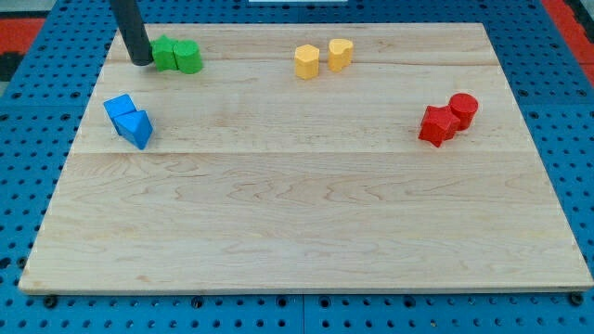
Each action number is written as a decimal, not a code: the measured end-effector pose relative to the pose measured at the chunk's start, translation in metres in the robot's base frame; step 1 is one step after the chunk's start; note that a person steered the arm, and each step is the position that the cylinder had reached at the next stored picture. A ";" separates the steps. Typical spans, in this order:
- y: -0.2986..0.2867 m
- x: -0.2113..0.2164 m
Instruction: Point your arm at center left
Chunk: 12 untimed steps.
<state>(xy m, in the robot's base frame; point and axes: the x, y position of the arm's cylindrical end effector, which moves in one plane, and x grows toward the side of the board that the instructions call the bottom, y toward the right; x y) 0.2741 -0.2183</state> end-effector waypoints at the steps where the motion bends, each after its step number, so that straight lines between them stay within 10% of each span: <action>1: 0.011 0.000; 12: -0.064 0.117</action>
<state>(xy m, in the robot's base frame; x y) 0.3911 -0.2821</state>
